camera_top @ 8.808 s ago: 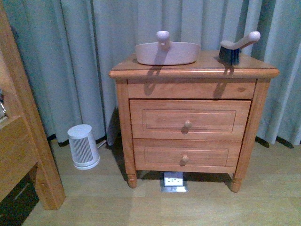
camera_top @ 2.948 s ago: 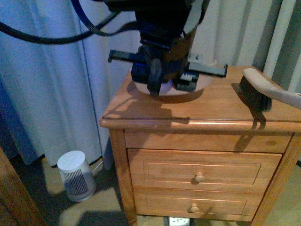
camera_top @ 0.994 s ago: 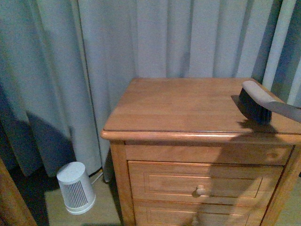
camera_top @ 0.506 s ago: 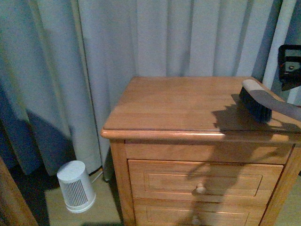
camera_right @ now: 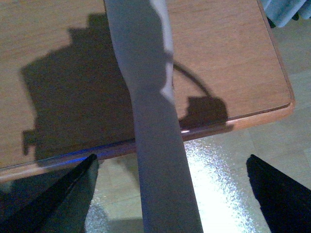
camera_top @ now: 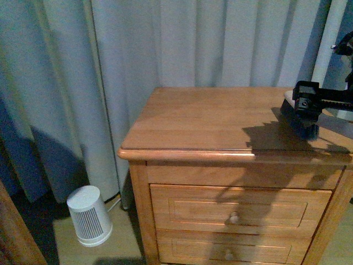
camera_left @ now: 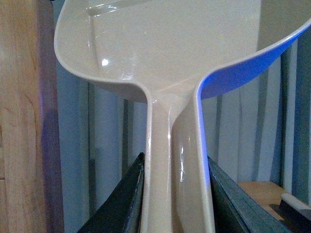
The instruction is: Clean up trash
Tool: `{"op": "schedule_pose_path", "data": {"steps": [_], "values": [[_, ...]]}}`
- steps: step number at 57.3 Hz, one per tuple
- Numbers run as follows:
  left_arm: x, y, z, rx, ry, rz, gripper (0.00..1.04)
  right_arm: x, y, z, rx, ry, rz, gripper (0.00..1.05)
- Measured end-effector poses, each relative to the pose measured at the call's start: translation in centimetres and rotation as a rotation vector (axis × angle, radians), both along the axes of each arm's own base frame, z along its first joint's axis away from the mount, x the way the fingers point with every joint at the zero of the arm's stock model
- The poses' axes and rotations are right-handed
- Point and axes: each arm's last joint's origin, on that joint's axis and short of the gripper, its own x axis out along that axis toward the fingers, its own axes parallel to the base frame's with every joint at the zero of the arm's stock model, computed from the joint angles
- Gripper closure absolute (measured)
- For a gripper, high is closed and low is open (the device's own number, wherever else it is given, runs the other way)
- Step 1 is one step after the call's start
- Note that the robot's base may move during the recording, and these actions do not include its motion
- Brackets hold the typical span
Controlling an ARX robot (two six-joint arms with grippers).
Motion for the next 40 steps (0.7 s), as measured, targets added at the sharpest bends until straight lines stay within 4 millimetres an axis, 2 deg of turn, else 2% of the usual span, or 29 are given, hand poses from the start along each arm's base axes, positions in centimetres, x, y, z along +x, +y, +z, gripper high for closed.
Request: {"op": "schedule_pose_path", "data": {"steps": [6, 21, 27, 31, 37, 40], "values": [[0.0, 0.0, 0.0, 0.000, 0.000, 0.000, 0.76, 0.2, 0.0, -0.5, 0.000, 0.013, -0.001, 0.42], [0.0, 0.0, 0.0, 0.000, 0.000, 0.000, 0.76, 0.4, 0.1, -0.5, 0.018, -0.019, 0.007, 0.82], [0.0, 0.0, 0.0, 0.000, 0.000, 0.000, 0.76, 0.1, -0.1, -0.2, -0.001, -0.088, 0.019, 0.83], [0.0, 0.0, 0.0, 0.000, 0.000, 0.000, 0.76, -0.8, -0.4, 0.7, -0.048, -0.181, 0.041, 0.84], [0.0, 0.0, 0.0, 0.000, 0.000, 0.000, 0.76, -2.8, -0.7, 2.6, -0.098, -0.334, 0.078, 0.84], [0.0, 0.0, 0.0, 0.000, 0.000, 0.000, 0.76, -4.4, -1.0, 3.8, -0.133, -0.437, 0.091, 0.84]]}}
